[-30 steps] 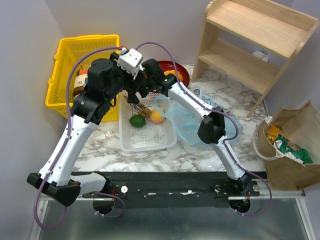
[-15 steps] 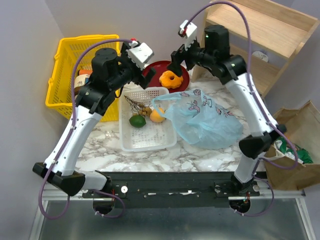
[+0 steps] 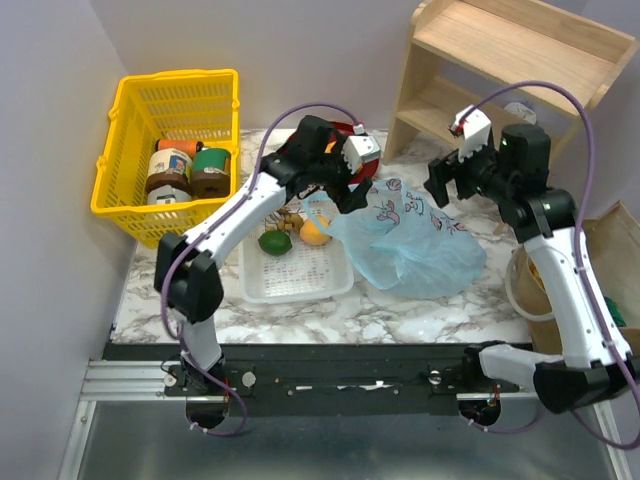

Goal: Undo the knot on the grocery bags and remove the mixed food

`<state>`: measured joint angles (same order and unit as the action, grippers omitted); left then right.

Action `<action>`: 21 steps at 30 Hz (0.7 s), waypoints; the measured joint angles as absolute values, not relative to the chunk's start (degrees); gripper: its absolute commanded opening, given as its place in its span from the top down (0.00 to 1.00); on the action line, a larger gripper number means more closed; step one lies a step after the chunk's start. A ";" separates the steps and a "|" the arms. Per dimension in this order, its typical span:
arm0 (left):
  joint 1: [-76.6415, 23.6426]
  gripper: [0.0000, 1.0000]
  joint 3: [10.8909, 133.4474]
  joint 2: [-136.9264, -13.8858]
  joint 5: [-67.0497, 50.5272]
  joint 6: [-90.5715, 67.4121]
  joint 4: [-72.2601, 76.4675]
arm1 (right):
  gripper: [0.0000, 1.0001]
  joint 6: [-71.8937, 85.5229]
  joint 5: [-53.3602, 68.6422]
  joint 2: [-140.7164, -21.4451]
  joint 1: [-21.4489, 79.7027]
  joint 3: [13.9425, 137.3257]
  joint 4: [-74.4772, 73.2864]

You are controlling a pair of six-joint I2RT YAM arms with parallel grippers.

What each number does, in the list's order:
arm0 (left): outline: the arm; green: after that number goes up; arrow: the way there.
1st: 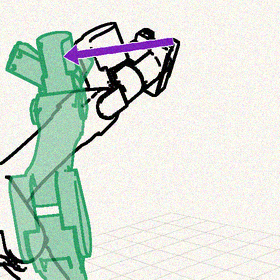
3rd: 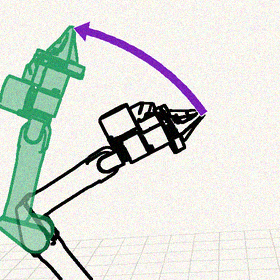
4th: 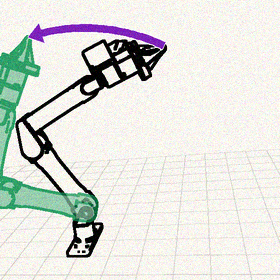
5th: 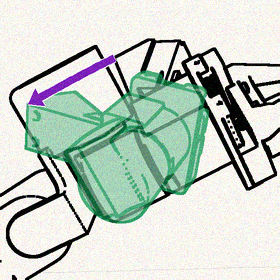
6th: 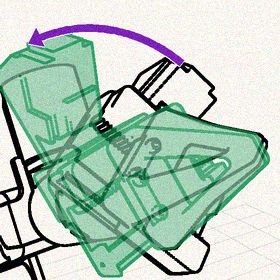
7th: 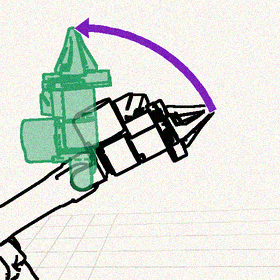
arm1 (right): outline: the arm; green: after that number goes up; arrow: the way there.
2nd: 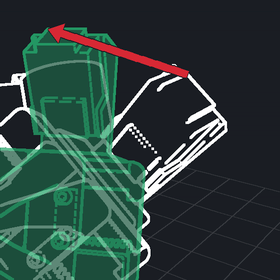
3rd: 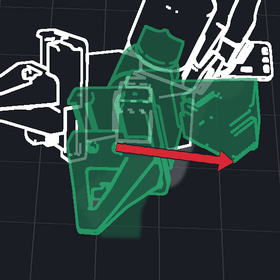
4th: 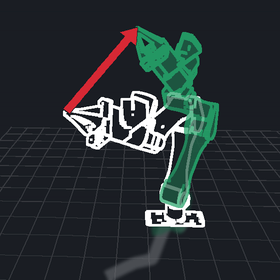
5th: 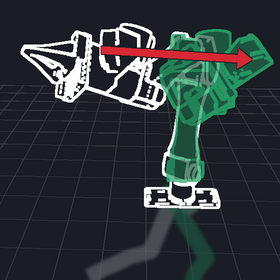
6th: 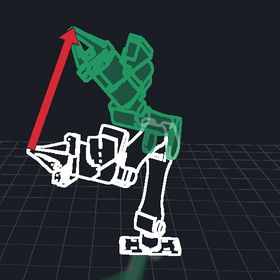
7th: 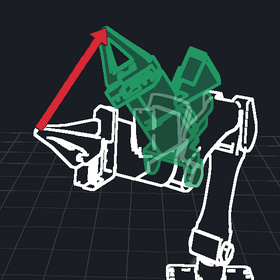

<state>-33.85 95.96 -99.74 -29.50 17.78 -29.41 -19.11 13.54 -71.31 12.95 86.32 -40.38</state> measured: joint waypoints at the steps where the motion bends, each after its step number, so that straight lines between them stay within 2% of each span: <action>1: -33.93 0.01 97.49 -102.13 -29.80 17.80 -29.32 | 0.00 -18.98 13.74 -68.88 12.45 84.20 -40.34; 5: -34.50 0.01 105.65 -112.81 -31.18 17.85 -29.28 | 0.01 -17.74 14.92 -59.31 9.43 78.52 -40.29; 8: -35.09 0.09 110.78 -119.17 -31.07 18.15 -29.02 | 0.01 -16.56 15.55 -54.17 6.28 76.27 -40.03; 9: -35.46 0.19 112.38 -120.99 -30.96 18.41 -29.30 | 0.01 -16.25 15.79 -53.10 5.41 75.79 -40.03; 11: -36.36 0.31 114.54 -123.55 -30.87 19.05 -29.28 | 0.01 -15.51 16.19 -52.01 4.10 75.24 -40.03; 12: -36.95 0.46 115.07 -124.31 -31.00 19.29 -29.41 | 0.01 -15.07 16.45 -51.94 3.51 75.07 -40.01; 14: -37.76 0.65 115.09 -124.64 -31.92 19.55 -30.06 | 0.01 -14.55 17.04 -51.94 2.79 74.74 -40.01; 15: -38.06 0.99 115.09 -124.60 -33.17 19.68 -30.50 | 0.01 -14.31 17.26 -52.14 2.50 74.54 -39.99; 21: -38.92 1.00 112.86 -119.37 -40.32 19.84 -34.15 | 0.01 -12.99 17.80 -53.54 1.76 74.04 -39.99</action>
<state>-38.92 112.86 -119.37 -40.32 19.84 -34.15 -12.99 17.80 -53.54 1.76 74.04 -39.99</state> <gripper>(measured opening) 0.011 0.993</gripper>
